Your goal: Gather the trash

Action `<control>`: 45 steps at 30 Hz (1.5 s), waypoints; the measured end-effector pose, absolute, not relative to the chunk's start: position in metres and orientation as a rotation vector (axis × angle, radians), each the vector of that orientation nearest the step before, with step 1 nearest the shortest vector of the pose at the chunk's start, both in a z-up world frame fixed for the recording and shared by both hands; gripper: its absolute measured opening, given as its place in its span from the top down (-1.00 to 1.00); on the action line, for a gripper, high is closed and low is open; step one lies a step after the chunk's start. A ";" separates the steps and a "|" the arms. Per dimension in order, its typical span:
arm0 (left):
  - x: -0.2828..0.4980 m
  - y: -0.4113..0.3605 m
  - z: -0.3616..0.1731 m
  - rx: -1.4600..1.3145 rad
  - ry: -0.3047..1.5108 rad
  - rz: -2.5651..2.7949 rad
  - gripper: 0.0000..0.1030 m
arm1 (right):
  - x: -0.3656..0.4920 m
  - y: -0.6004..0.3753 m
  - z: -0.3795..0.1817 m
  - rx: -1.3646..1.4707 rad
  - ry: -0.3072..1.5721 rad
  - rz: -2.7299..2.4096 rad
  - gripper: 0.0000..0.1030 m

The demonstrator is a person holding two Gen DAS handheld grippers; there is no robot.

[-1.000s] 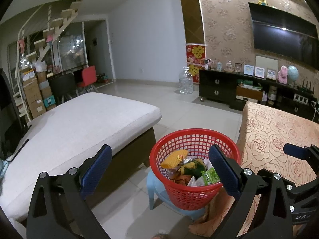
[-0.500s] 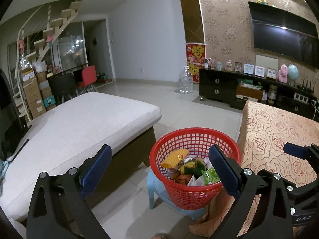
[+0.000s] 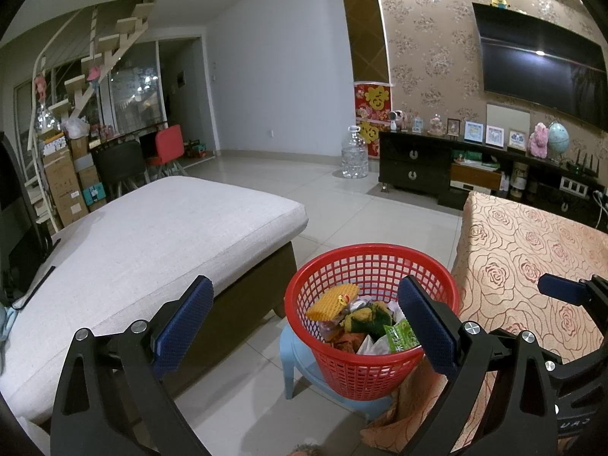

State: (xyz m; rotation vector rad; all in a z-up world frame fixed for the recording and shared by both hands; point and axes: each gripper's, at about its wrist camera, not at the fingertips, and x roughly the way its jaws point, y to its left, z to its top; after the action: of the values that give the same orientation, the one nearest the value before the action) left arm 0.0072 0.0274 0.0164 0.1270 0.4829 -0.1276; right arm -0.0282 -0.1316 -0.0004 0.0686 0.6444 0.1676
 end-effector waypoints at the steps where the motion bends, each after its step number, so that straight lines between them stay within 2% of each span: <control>1: 0.007 0.027 0.016 0.127 0.483 -0.128 -0.83 | -0.028 -0.132 0.000 0.069 0.645 0.168 -0.86; 45: 0.005 0.031 0.019 0.088 0.485 -0.141 -0.83 | -0.029 -0.130 -0.001 0.066 0.648 0.172 -0.86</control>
State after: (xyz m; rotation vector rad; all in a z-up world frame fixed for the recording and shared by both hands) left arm 0.0049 0.0308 0.0191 0.0884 0.4851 -0.1411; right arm -0.0289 -0.1298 -0.0014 0.0656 0.6477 0.1717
